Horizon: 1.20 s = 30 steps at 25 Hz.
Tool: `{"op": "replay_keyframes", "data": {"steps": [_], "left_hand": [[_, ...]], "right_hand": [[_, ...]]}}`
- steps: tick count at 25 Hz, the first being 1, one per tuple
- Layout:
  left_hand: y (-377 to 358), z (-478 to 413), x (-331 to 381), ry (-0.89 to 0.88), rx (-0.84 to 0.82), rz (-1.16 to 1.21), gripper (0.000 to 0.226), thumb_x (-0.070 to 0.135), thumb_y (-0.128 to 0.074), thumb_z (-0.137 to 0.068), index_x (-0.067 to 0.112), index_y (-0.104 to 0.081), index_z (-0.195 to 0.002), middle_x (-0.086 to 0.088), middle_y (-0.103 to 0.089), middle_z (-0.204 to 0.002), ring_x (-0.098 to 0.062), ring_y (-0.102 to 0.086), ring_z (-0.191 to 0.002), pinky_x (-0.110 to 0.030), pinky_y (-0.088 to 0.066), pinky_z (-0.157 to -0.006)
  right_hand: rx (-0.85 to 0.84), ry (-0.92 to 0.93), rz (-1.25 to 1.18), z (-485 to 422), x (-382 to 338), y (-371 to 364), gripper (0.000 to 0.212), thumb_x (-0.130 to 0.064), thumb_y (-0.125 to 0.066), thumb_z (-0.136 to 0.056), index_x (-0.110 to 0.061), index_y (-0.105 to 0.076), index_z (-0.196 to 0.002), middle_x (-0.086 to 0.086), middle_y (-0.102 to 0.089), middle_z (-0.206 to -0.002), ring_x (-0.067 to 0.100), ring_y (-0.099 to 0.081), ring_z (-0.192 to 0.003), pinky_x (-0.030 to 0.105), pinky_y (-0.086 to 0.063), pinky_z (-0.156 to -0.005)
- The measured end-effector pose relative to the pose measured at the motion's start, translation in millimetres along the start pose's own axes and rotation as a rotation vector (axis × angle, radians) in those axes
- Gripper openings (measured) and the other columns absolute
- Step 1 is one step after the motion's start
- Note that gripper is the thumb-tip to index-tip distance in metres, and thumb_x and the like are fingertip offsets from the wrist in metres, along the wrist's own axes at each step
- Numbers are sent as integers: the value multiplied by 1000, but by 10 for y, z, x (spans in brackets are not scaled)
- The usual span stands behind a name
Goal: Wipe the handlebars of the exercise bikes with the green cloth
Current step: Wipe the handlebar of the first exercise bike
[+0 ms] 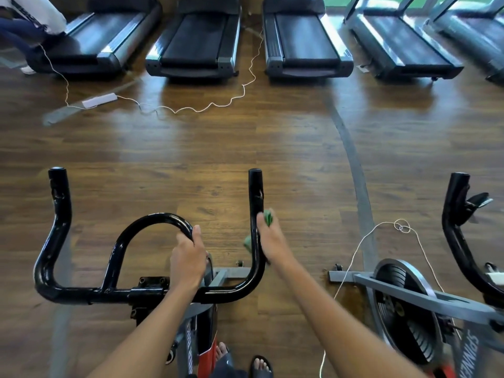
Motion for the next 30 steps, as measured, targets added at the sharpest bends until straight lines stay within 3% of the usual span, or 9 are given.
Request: {"op": "replay_keyframes", "data": {"steps": [2,4,10,12,17,20,22,27,30], "left_hand": [[1,-6,-15,7,-2,-4,51,60,-26,-100,13,-46,-102,-8,-70,-74,-28,-69,-67,-50,-59,-69],[-14,-19,-33,8,-2,0,55,64,-24,-97,13,-45,-102,-10,-70,-77,-30,-69,-69,-51,-59,-68],[-27,-48,-63,-2,1,-37,61,66,-21,-96,12,-44,-110,-11,-70,-84,-32,-70,-76,-50,-58,-74],[-22,-50,-66,4,4,-44,64,67,-19,-94,11,-43,-114,-13,-71,-88,-34,-70,-80,-50,-56,-78],[-40,-42,-71,-1,-1,-33,80,75,-11,-86,11,-40,-123,-14,-71,-90,-36,-69,-83,-51,-55,-82],[-74,-80,-128,19,-23,-9,81,77,-11,-83,12,-39,-124,-13,-71,-88,-37,-70,-82,-52,-54,-84],[-76,-88,-136,32,-35,10,74,74,-14,-87,13,-40,-121,-10,-72,-83,-36,-70,-81,-51,-53,-84],[-93,-95,-141,25,-52,66,56,61,-23,-98,12,-41,-120,-7,-71,-80,-32,-71,-75,-48,-56,-81],[-86,-87,-141,26,-62,102,53,62,-24,-97,15,-41,-116,-8,-71,-80,-33,-70,-74,-49,-57,-78]], "right_hand": [[-3,1,100,-295,-282,41,96,-85,-40,-79,-27,-20,-152,7,-54,-120,35,-58,-116,61,-43,-104],[-19,52,111,-394,-589,63,63,-46,-41,-103,-26,-14,-156,15,-52,-136,38,-54,-122,57,-40,-108],[-129,-13,10,-76,-172,-17,71,-16,-64,-94,-25,-20,-149,7,-59,-106,30,-68,-97,40,-57,-84],[-155,-171,-57,210,319,-112,78,-22,-72,-90,-23,-20,-148,10,-65,-105,24,-71,-86,38,-61,-80],[-154,-263,-165,306,493,-161,112,-83,-68,-63,-15,-38,-148,12,-61,-132,31,-59,-117,57,-45,-105],[-95,-144,-325,326,319,-160,98,-84,-54,-74,0,-56,-123,17,-66,-85,31,-65,-75,52,-55,-85],[-24,-133,-459,497,477,-176,91,-87,-43,-79,-1,-62,-102,22,-65,-85,29,-64,-71,46,-54,-79],[-56,-323,-1281,893,1056,-874,93,-79,-33,-87,-1,-58,-131,29,-60,-129,43,-57,-123,52,-37,-111],[-71,-360,-1496,881,1080,-997,89,-76,-33,-90,-3,-54,-137,32,-57,-132,47,-52,-127,56,-31,-115]]}}
Point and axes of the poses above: each hand's wrist, its own z-axis away from the middle knuckle, its own y-axis out of the back of the hand, x = y × z, the point moved 10 cm from there along -z, towards the middle knuckle
